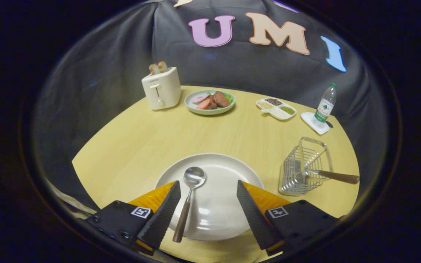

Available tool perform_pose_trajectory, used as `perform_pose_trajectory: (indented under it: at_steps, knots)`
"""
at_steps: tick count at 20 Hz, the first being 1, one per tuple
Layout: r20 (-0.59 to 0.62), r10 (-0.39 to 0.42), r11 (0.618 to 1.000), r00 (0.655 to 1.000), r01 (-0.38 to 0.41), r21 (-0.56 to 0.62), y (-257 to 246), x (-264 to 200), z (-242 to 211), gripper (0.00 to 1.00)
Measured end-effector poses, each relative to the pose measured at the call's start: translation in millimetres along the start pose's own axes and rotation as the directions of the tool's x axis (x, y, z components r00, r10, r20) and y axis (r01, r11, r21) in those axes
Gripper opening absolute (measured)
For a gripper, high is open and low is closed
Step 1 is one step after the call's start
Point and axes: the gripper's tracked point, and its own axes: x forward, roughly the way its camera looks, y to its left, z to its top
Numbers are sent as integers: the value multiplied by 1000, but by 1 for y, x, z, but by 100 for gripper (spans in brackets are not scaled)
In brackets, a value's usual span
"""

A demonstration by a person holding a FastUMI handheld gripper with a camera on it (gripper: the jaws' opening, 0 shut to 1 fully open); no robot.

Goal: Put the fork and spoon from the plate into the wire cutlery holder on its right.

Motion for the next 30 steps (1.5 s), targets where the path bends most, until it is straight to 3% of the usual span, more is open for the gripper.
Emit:
perform_pose_trajectory:
  at_steps: [8,14,23,26,29,30]
  knots:
    - [-120,-8,999,993,2,-49,12,23,-33,99]
    - [-181,-18,995,983,0,-100,19,31,-48,91]
    - [-235,-24,994,972,-2,-113,24,30,-57,25]
    - [-249,-44,994,967,17,-111,20,22,-58,12]
    - [-255,-55,993,965,27,-112,15,27,-58,12]
    - [-268,-56,993,962,25,-117,14,24,-59,6]
